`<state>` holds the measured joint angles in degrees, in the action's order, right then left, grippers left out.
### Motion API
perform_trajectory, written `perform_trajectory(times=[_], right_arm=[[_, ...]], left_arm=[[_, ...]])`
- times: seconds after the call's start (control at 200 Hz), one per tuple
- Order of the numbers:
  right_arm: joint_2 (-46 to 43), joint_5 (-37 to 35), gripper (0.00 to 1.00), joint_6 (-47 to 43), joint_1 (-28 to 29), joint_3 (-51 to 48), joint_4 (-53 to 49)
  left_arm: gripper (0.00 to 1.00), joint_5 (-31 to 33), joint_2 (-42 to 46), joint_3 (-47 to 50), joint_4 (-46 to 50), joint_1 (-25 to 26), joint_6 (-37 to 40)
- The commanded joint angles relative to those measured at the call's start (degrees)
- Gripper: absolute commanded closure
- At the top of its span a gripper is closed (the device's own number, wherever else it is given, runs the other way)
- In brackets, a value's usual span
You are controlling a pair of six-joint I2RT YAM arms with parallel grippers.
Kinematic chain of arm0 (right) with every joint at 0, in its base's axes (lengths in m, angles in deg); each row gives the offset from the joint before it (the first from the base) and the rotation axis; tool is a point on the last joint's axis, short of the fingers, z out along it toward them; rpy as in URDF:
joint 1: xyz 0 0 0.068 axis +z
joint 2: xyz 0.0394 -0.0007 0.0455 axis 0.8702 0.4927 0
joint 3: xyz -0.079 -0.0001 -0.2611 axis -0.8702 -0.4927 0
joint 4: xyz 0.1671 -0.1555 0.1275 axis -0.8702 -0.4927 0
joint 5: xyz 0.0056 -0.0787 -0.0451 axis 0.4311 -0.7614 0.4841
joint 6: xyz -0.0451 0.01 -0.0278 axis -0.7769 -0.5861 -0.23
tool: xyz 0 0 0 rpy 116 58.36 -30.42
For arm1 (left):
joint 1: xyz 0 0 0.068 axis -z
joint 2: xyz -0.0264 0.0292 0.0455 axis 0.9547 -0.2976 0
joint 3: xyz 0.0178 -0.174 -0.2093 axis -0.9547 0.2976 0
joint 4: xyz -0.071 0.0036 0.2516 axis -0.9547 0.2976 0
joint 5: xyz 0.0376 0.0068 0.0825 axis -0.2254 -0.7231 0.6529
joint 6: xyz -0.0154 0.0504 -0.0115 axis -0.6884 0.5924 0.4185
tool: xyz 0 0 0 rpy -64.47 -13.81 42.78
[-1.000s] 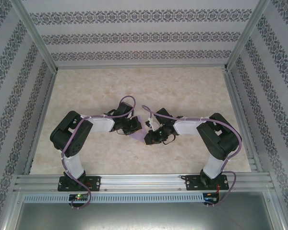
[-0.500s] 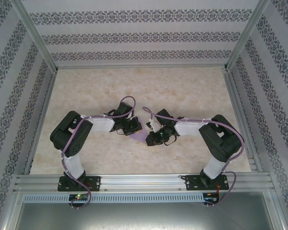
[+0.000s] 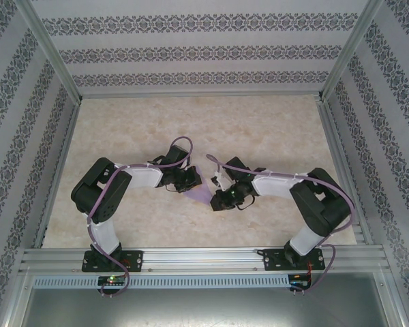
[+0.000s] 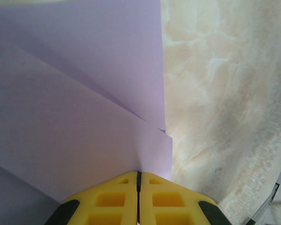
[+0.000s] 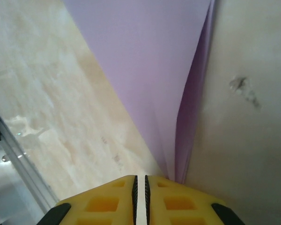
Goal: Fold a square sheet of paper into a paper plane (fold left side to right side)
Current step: Fourth fold the wing at the center of the table.
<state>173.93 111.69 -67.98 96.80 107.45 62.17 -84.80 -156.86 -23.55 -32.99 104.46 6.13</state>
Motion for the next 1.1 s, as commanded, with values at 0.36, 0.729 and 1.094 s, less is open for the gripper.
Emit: perform_trajectory(times=[0.36,0.729,1.094], right_arm=[[6.04,0.10,0.99,2.83,-2.22,4.93,3.67],[11.65,-2.84,1.00,2.41,-2.40,2.71,1.74],[11.18,-3.96,1.00,1.26,-2.61,1.61,0.11]], left_arm=[[0.91,3.29,-0.12,0.59,4.97,-0.38,1.19],[0.89,2.35,1.88,-0.66,4.69,-0.38,1.89],[0.93,0.88,13.51,6.09,-1.50,0.35,1.11]])
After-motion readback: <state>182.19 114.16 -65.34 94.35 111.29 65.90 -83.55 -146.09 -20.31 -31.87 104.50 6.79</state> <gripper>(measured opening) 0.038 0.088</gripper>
